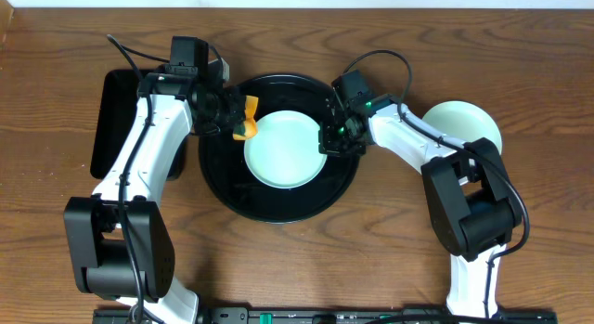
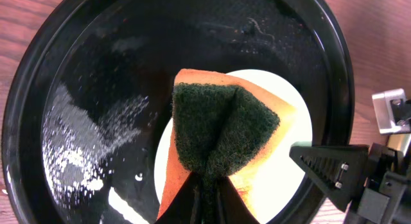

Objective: Clean dirty plates on tray and stack at the side

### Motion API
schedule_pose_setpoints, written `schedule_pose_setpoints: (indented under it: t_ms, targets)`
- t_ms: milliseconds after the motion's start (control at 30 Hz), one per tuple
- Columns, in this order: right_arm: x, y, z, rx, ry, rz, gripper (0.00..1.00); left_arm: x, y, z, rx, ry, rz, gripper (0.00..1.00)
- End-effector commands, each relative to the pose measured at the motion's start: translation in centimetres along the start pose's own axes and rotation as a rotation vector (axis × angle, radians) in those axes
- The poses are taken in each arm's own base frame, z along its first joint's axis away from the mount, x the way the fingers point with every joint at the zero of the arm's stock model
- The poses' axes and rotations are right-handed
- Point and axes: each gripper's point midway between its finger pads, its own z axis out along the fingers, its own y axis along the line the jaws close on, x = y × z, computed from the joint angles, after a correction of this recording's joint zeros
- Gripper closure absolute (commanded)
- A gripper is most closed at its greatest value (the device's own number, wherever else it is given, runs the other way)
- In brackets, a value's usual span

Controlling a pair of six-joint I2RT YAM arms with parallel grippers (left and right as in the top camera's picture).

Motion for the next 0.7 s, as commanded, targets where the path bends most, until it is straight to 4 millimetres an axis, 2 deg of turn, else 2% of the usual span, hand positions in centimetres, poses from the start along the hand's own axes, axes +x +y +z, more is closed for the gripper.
schedule_pose_setpoints:
  t_ms: [0, 267, 400, 500, 667]
  targets:
    - [0.7, 0.8, 0.4, -0.101, 0.057, -0.039, 0.99, -0.2, 0.7, 0.1, -0.028, -0.002, 0.038, 0.93]
    - [-1.2, 0.7, -3.6, -0.229, 0.019, -0.059, 0.99, -1.3, 3.3, -0.7, -0.06, -0.031, -0.02, 0.93]
    - [-1.5, 0.5, -5.2, -0.24, -0.001, -0.069, 0.99, -1.7, 4.7, -1.2, -0.07, -0.042, -0.056, 0.93]
    - [-1.6, 0.1, -6.3, -0.207, -0.021, -0.078, 0.99, -1.8, 5.1, -1.3, -0.073, -0.046, -0.067, 0.92]
    - [-2.4, -1.6, -8.5, -0.052, -0.105, -0.084, 0.99, -1.8, 5.2, -1.3, -0.073, -0.046, -0.067, 0.93]
